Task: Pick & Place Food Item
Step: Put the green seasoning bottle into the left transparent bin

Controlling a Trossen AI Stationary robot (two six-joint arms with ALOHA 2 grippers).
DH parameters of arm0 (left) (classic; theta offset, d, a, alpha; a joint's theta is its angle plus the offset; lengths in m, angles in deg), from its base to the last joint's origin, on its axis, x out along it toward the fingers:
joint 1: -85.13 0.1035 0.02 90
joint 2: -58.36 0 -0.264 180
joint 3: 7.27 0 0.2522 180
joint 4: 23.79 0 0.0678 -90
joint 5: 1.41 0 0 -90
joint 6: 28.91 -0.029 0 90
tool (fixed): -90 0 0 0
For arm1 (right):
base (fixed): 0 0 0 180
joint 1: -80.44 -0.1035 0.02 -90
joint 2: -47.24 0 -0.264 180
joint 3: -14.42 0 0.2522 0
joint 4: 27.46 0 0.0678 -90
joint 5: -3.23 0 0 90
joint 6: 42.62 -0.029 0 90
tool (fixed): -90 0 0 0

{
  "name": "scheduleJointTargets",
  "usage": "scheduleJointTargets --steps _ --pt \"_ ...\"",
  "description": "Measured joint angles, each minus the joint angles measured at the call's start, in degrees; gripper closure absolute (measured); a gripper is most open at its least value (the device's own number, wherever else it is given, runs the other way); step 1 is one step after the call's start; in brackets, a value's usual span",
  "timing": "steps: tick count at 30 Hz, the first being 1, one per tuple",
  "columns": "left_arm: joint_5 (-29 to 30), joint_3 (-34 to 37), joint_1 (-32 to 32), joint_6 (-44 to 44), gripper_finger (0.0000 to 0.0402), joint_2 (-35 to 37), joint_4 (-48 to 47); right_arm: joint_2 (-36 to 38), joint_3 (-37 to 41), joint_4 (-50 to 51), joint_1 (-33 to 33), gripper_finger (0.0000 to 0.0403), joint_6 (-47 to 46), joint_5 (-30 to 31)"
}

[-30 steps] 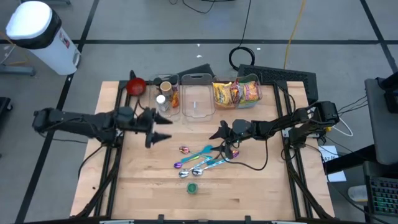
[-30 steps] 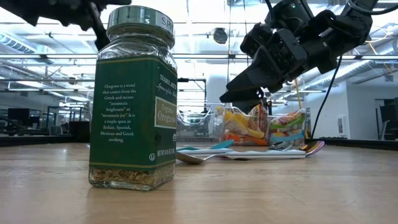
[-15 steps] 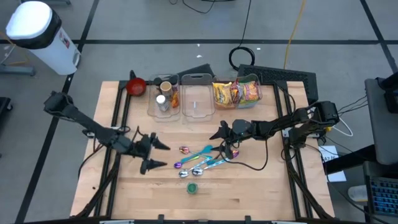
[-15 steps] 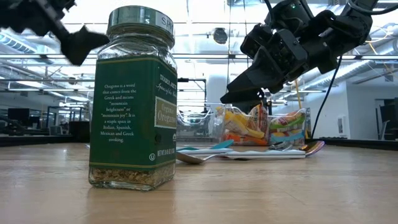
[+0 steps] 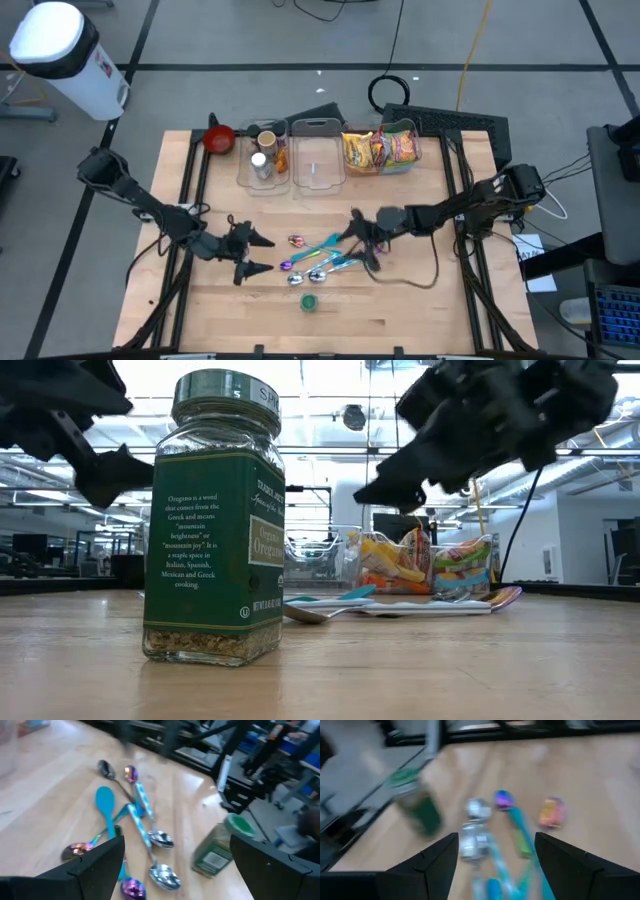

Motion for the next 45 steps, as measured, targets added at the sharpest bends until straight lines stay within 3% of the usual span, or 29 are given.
scheduleJointTargets --steps 4,7,13,19,26,31,39,45 --pt "3.44 0.00 0.11 0.87 0.0036 -1.31 0.00 -1.57 0.02 -3.39 -6.04 0.0149 5.66 0.40" --pt "5.30 -0.02 0.11 1.58 0.0036 -2.48 0.03 -2.00 0.02 -5.52 -8.95 0.0149 10.02 4.68" --pt "4.76 -2.04 0.03 7.22 0.0036 -10.41 -0.10 -1.33 0.02 -7.41 -9.74 0.0149 11.01 7.74" --pt "-4.20 -10.00 0.00 9.19 0.0036 -22.41 -0.13 -1.26 0.01 -7.36 -8.72 0.0149 10.71 7.77" --pt "-17.88 -23.27 -0.04 0.75 0.0036 -36.11 -0.80 -1.26 0.02 -7.24 -8.23 0.0149 8.23 7.77" --pt "-19.38 -29.44 0.00 -1.89 0.0036 -42.06 -6.04 -1.26 0.01 -7.04 -8.23 0.0149 8.10 7.75" --pt "-16.44 -31.78 1.20 -2.55 0.0037 -44.99 -7.42 -1.26 0.02 -6.85 -8.23 0.0149 8.10 7.75" --pt "-17.85 -31.76 1.95 -1.42 0.0037 -38.84 -16.87 -1.26 0.02 -6.85 -8.23 0.0149 8.37 7.76"
